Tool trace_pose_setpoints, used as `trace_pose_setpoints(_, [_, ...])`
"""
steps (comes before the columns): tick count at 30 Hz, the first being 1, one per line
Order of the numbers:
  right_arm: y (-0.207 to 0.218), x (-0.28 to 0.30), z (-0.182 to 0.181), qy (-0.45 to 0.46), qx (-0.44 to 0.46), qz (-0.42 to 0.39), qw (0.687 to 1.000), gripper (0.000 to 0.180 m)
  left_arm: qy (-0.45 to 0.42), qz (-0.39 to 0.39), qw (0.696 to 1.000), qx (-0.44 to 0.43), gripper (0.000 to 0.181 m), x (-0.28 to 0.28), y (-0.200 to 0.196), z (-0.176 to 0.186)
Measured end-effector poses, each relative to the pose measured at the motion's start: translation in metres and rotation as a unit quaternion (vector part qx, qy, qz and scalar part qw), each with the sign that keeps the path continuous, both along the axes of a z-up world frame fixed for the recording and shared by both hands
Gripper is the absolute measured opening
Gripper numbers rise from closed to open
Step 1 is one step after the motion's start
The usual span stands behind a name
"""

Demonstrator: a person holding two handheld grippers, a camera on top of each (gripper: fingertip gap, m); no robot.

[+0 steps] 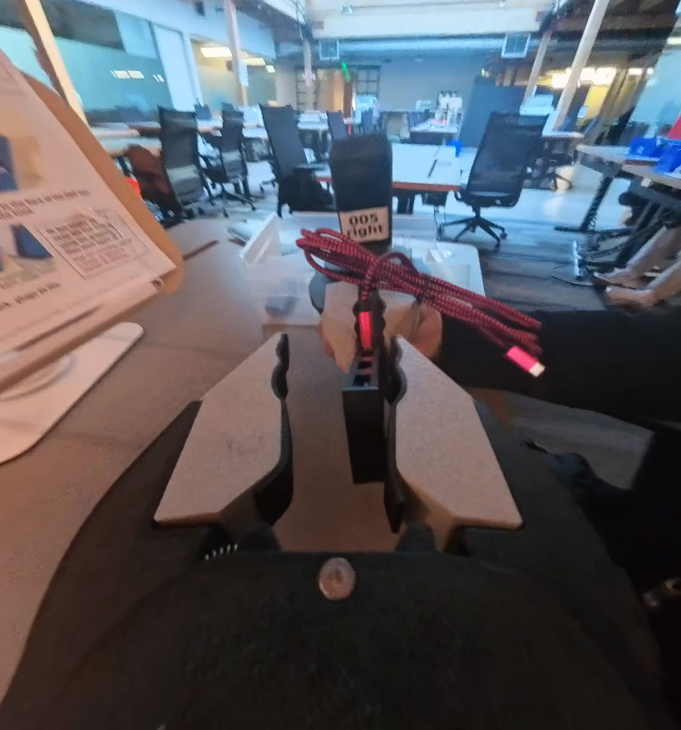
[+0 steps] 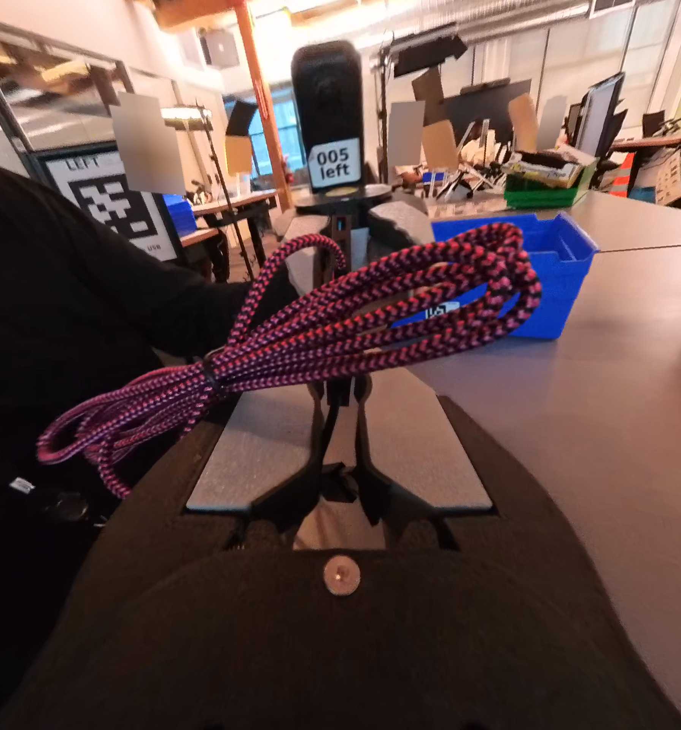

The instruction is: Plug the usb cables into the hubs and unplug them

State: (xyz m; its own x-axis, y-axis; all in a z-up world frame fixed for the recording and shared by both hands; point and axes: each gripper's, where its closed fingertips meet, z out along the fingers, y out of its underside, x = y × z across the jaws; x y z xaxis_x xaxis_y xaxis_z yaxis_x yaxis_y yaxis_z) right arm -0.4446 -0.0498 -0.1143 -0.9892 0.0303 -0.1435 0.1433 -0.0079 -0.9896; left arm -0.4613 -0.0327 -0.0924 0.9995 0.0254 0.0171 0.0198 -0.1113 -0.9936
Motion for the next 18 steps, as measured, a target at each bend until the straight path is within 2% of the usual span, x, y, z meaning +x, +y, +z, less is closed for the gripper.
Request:
trace_pose_setpoints(4, [0.0,0.004,-0.004,0.004,0.011,0.014,1.0,0.008,0.039,-0.043,0.996,-0.07,0.051,0.015,-0.001,-0.026])
trace_pose_setpoints(7, [0.0,0.002,-0.007,0.006,0.015,0.008,1.0,0.007,0.096,-0.046,0.99,-0.096,0.018,0.018,-0.002,-0.034])
trace_pose_setpoints(18, [0.003,-0.01,-0.015,-0.046,0.008,0.008,0.999,0.013,0.048,-0.021,0.997,-0.051,0.013,0.003,0.0,-0.046])
